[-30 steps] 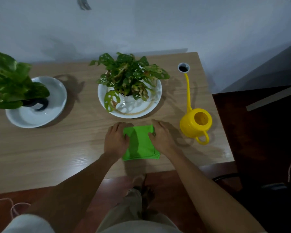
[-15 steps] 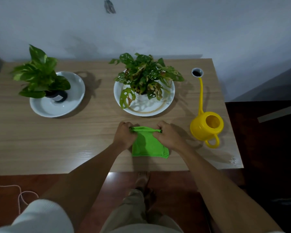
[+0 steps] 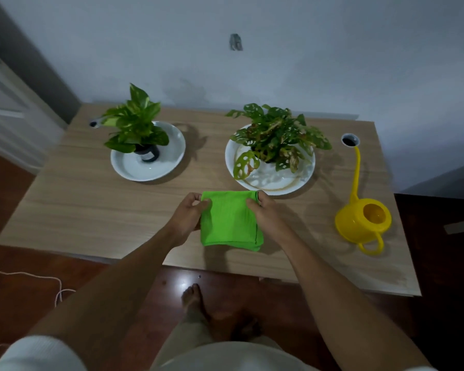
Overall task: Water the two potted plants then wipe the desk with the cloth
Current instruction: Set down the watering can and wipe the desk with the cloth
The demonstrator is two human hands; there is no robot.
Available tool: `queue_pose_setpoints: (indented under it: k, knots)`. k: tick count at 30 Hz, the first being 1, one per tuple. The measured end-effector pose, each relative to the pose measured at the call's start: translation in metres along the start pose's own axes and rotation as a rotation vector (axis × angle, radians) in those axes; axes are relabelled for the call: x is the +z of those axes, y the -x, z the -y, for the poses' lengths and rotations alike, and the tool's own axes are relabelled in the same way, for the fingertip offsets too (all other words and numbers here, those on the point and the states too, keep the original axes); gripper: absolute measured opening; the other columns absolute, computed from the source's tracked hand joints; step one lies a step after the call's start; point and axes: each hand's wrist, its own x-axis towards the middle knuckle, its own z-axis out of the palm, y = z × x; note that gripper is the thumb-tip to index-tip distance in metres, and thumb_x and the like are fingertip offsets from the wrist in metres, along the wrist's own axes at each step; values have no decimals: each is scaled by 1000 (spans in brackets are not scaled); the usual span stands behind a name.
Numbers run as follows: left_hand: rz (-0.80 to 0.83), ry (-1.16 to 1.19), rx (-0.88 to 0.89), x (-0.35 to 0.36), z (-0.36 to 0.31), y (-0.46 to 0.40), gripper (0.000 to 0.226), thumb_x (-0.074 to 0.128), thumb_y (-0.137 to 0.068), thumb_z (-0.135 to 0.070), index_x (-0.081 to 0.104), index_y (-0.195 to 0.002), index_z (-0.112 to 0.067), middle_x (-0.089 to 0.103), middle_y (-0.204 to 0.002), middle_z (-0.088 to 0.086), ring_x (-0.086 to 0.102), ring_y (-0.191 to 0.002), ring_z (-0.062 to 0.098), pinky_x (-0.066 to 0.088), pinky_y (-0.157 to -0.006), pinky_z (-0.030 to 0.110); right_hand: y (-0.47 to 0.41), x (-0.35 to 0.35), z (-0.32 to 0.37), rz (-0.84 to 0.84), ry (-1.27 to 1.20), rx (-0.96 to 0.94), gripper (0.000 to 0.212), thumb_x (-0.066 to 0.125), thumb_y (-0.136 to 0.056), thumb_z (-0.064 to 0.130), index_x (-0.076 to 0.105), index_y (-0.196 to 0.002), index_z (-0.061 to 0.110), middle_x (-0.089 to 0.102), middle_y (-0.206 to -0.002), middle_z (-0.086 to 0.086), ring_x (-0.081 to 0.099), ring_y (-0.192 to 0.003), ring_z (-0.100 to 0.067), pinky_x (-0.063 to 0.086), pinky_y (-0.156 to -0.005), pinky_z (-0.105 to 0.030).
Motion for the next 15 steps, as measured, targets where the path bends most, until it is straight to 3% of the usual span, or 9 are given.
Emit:
queue_pose_setpoints:
  k: [3, 6, 10, 12, 13, 15]
  knots:
    - [6, -100, 9, -23, -2, -12, 15, 48, -106, -33, 48, -110, -19, 65, -92, 1, 63, -77, 21, 58, -60, 34, -15, 29, 2, -40, 72, -8, 25, 51, -110, 27, 55, -130, 11, 61, -138, -13, 59, -127, -27, 47, -110, -45]
    - [45, -189, -10, -33, 3, -28, 20, 44, -107, -39, 46, -117, -22, 62, -91, 2, 61, -74, 22, 58, -61, 38, -25, 46, 0, -89, 111, 56, 56, 48, -112, 29, 33, -164, 15, 43, -163, -6, 45, -147, -28, 38, -120, -39]
    - [111, -185, 12, -34, 2, -55, 12, 45, -107, -33, 50, -116, -27, 57, -82, 4, 57, -63, 20, 53, -54, 34, -31, 56, -10, -318, 200, 109, 46, 47, -112, 25, 45, -155, 9, 55, -152, -15, 54, -137, -34, 42, -108, -37]
    - [174, -95, 26, -34, 0, -66, 6, 48, -107, -28, 53, -109, -31, 64, -88, 8, 64, -66, 20, 56, -54, 35, -30, 58, -17, -472, 187, 169, 43, 51, -110, 22, 49, -150, 4, 58, -146, -20, 57, -133, -38, 43, -100, -35]
    - [179, -74, 35, -37, 1, -72, 7, 51, -106, -27, 54, -104, -33, 69, -95, 10, 68, -72, 22, 57, -57, 36, -27, 61, -19, -536, 249, 217, 45, 54, -108, 24, 50, -147, 2, 57, -144, -22, 57, -131, -41, 44, -98, -36]
    - [129, -132, 119, -51, 9, -87, 10, 60, -100, -30, 56, -93, -37, 74, -108, 11, 70, -85, 26, 58, -67, 38, -23, 70, -26, -655, 599, 335, 53, 60, -101, 34, 51, -141, 1, 56, -141, -25, 55, -129, -44, 45, -103, -47]
